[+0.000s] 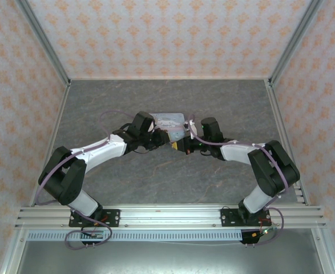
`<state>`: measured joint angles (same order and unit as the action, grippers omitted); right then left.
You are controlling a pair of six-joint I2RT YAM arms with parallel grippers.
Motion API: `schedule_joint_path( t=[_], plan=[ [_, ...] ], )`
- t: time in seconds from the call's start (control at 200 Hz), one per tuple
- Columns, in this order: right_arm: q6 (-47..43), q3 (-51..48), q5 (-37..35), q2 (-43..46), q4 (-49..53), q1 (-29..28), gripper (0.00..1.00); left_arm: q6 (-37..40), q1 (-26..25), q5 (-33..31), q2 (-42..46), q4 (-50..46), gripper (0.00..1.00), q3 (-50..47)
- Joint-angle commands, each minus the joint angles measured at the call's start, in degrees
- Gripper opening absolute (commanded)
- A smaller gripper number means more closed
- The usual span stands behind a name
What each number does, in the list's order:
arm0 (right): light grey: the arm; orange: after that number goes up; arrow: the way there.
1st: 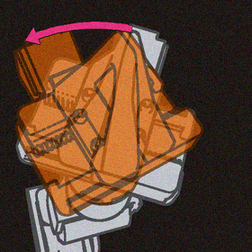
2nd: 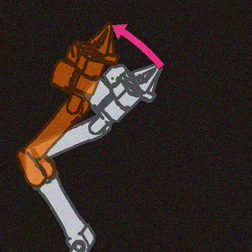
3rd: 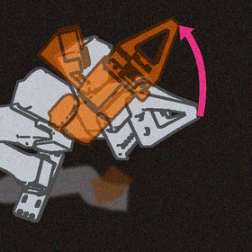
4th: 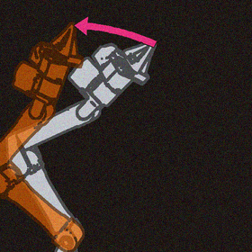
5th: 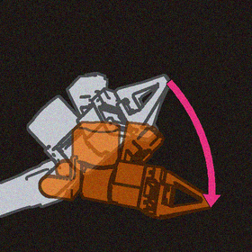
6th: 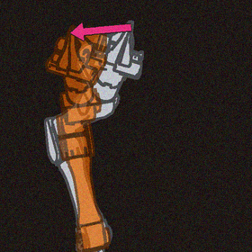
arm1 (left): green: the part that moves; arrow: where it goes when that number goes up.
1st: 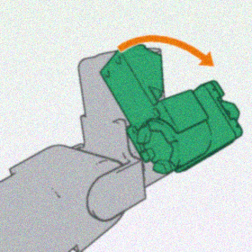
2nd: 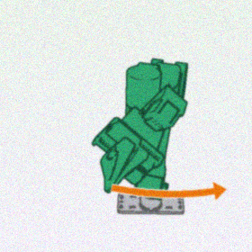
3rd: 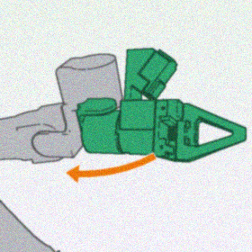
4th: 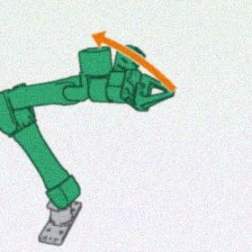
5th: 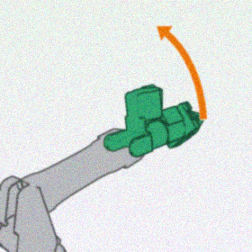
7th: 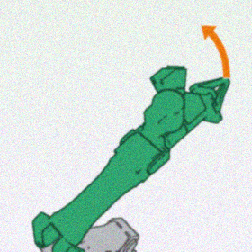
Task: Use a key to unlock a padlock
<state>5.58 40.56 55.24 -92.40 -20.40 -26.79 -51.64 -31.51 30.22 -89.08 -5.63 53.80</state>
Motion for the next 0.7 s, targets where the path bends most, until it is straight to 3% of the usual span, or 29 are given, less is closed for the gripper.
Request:
schedule_joint_path(
  t=[0.0,0.696],
  plan=[
    [1.75,0.76,-2.28,0.77,-8.62,1.54,0.00,-0.42,-2.27,7.58,1.98,0.82,0.05,-0.90],
    [8.40,4.42,-1.13,-4.06,-17.90,-1.29,0.00,-4.94,-2.95,7.76,-0.03,5.95,0.05,-2.58]
  ],
)
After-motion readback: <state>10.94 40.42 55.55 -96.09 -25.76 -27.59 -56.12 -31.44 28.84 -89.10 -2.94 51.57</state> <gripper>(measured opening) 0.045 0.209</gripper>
